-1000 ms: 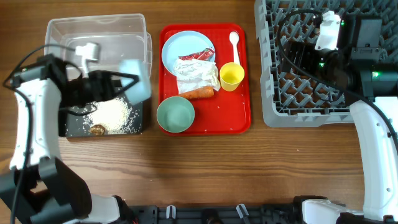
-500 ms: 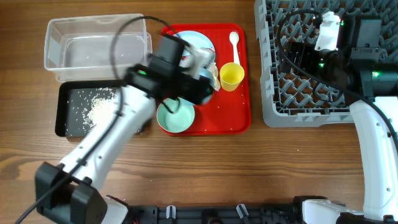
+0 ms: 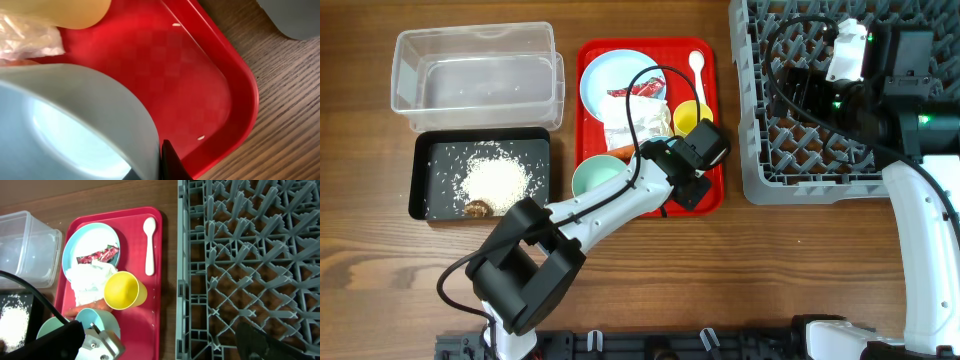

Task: Sort waste into correct bins and load items into the dishwasher rack
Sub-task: 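Set the blue bowl back on the red tray with the left gripper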

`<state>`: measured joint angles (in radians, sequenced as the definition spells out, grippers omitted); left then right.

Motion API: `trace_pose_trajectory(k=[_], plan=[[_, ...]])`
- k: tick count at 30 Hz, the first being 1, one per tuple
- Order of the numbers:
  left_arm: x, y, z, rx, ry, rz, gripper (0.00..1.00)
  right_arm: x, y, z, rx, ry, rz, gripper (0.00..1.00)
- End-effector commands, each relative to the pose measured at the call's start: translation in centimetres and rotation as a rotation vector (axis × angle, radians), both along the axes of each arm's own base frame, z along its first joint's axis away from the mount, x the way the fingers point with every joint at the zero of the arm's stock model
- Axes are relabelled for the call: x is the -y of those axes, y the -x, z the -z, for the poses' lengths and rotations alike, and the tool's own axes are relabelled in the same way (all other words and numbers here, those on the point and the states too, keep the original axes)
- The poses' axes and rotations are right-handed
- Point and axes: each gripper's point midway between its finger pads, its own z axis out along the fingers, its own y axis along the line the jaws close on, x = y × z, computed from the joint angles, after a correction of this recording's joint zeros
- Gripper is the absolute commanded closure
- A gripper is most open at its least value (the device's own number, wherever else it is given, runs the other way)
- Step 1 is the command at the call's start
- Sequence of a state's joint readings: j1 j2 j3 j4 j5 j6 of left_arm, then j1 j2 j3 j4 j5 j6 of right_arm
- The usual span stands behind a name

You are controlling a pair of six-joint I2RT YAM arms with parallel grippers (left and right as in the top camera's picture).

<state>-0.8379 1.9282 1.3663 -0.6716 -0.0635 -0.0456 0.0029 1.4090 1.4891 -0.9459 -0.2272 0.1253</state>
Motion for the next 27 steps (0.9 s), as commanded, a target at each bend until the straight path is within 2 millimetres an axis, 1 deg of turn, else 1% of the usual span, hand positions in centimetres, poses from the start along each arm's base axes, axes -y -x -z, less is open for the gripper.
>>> trace_pose_trajectory(k=[1,2,5,7,9,11,14,15,16,18,20,21,22,23,24,26,27], plan=[[0.0,0.0,-0.1,0.006,-0.012,0.011,0.96,0.2,-0.3,0.0,0.005,0.019,-0.006,0.0],[-0.1,0.1,0.0,-0.003,-0.013,0.012,0.95,0.2,-0.3,0.0,0.005,0.019,-0.006,0.0],[0.1,0.6,0.0,-0.026,-0.002,0.02,0.76,0.2,-0.3,0.0,0.005,0.019,-0.006,0.0],[0.1,0.8,0.1,-0.037,-0.002,0.023,0.62,0.2,-0.3,0.0,0.005,0.019,-0.006,0.0],[0.2,1.0,0.1,-0.049,0.004,0.028,0.55,0.2,-0.3,0.0,0.005,0.02,-0.006,0.0],[0.2,1.1,-0.1,-0.052,0.012,0.015,0.55,0.2,-0.5,-0.1,0.013,0.019,-0.006,0.0],[-0.4,0.3,-1.3,-0.045,0.046,-0.06,0.55,0.2,-0.9,-0.7,0.041,0.013,0.0,0.0],[-0.8,-0.3,-2.3,-0.033,0.067,-0.089,0.54,0.1,-1.1,-0.9,0.052,0.004,0.003,0.01],[-1.2,-0.8,-3.3,-0.018,0.089,-0.115,0.51,-0.1,-1.3,-1.2,0.064,-0.013,0.005,0.0],[-2.5,-2.2,-6.6,0.028,0.16,-0.192,0.39,-0.6,-1.5,-1.6,0.08,-0.035,-0.015,0.0],[-3.6,-3.0,-9.2,0.052,0.229,-0.236,0.27,-0.6,-1.6,-1.7,0.086,-0.035,-0.014,0.0],[-4.4,-3.5,-10.8,0.065,0.273,-0.259,0.2,-0.6,-1.6,-1.8,0.089,-0.035,-0.014,0.0],[-5.2,-4.0,-12.3,0.078,0.316,-0.278,0.0,-0.6,-1.7,-1.9,0.093,-0.035,-0.015,0.0],[-6.0,-4.6,-13.8,0.096,0.365,-0.293,0.0,-0.6,-1.8,-2.1,0.099,-0.035,-0.015,0.0],[-6.9,-5.4,-14.9,0.123,0.391,-0.315,0.0,-0.6,-1.9,-2.4,0.111,-0.035,-0.016,0.0],[-9.5,-7.8,-17.8,0.209,0.441,-0.372,0.0,-0.7,-2.1,-3.6,0.14,-0.042,-0.021,0.0],[-10.5,-8.8,-19.1,0.242,0.454,-0.375,0.0,-0.8,-2.3,-4.2,0.158,-0.045,-0.022,0.0]])
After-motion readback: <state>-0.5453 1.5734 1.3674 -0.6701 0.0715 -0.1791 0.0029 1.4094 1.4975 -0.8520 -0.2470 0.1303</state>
